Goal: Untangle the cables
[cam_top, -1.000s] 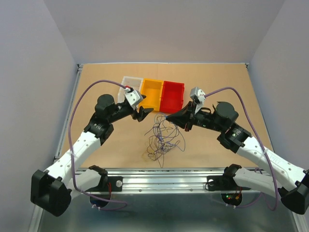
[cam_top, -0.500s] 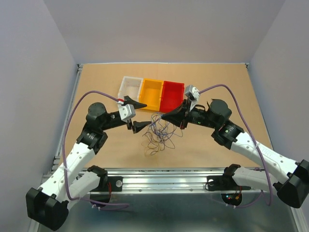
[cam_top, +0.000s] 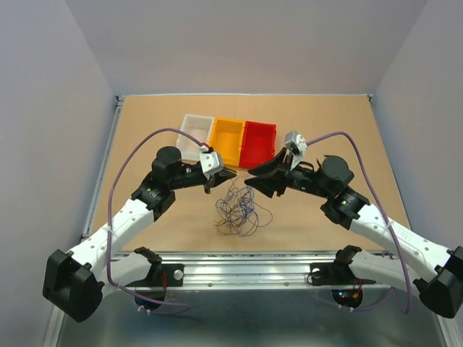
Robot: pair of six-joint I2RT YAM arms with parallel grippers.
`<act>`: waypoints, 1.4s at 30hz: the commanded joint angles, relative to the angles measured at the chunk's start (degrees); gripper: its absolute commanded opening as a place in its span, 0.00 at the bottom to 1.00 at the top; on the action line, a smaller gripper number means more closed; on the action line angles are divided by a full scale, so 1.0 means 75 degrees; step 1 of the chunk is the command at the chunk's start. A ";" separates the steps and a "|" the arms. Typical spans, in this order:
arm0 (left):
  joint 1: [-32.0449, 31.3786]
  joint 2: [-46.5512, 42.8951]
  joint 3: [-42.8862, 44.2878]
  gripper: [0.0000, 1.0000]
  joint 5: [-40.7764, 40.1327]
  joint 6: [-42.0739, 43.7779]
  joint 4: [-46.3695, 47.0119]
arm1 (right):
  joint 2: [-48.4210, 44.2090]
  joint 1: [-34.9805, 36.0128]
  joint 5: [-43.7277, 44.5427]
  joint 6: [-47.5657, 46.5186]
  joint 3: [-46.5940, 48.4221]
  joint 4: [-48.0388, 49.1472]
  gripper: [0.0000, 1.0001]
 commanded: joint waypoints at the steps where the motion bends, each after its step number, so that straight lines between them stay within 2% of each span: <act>1: 0.0014 -0.0638 0.0253 0.00 -0.0291 -0.0061 0.0069 | -0.0652 0.0046 0.1685 -0.0281 -0.0576 -0.0239 0.71; 5: 0.0026 -0.1003 0.0241 0.00 -0.0326 -0.0003 -0.0271 | -0.0654 0.0046 0.3011 -0.0494 -0.1162 -0.0663 0.74; 7: 0.0026 -0.1201 0.0265 0.00 -0.0385 -0.0015 -0.0389 | -0.0560 0.0058 0.3027 -0.0634 -0.1338 -0.0676 0.73; 11: 0.0038 -0.1366 0.0440 0.00 -0.0350 -0.0132 -0.0495 | -0.0010 0.0046 0.1739 -0.1173 -0.1245 -0.0641 0.85; 15: 0.0026 -0.1332 0.0709 0.00 -0.0245 -0.0237 -0.0612 | 0.0588 0.0046 0.1165 -0.1688 -0.1245 0.0060 0.86; 17: 0.0038 -0.1285 0.0862 0.00 -0.0256 -0.0272 -0.0635 | 0.0939 0.0046 0.0302 -0.1876 -0.1303 0.0853 0.86; 22: 0.0038 -0.0899 0.2020 0.00 -0.0526 -0.0436 -0.0951 | 0.2786 0.0058 -0.1295 -0.1491 -0.0695 0.2170 0.86; 26: 0.0026 -0.0501 0.3671 0.00 -0.0888 -0.0636 -0.1396 | 0.4032 0.0175 -0.1485 -0.1256 -0.0062 0.2956 0.78; 27: 0.0038 -0.0349 0.4661 0.00 -0.1063 -0.0671 -0.1560 | 0.4208 0.0221 -0.1392 -0.1256 0.0136 0.2991 0.76; 29: 0.0026 0.0202 0.5837 0.00 -0.1844 -0.0671 -0.2029 | 0.4641 0.0257 -0.1298 -0.1244 0.0301 0.2992 0.74; 30: 0.0026 0.0424 0.7061 0.00 -0.2128 -0.0718 -0.2332 | 0.4748 0.0269 -0.1297 -0.1244 0.0372 0.2992 0.74; 31: 0.0026 0.0635 0.7688 0.00 -0.2421 -0.0741 -0.2671 | 0.4842 0.0280 -0.1297 -0.1244 0.0442 0.2992 0.73; 32: 0.0038 0.1078 0.8947 0.00 -0.2900 -0.0753 -0.2848 | 0.4982 0.0280 -0.1216 -0.1198 0.0477 0.2980 0.67; 34: 0.0026 0.1502 1.0161 0.00 -0.3336 -0.0823 -0.3234 | 0.5100 0.0280 -0.1157 -0.1220 0.0513 0.2957 0.59; 37: 0.0026 0.2124 1.1988 0.00 -0.4227 -0.0929 -0.3308 | 0.5229 0.0280 -0.1309 -0.1396 0.0583 0.2606 0.59; 39: 0.0038 0.2068 1.2159 0.00 -0.4486 -0.0976 -0.3086 | 0.5136 0.0292 -0.1087 -0.1443 0.0443 0.2570 0.67; 42: 0.0026 0.1553 1.1213 0.00 -0.4218 -0.1105 -0.2512 | 0.4797 0.0280 -0.1133 -0.1385 0.0314 0.2605 0.73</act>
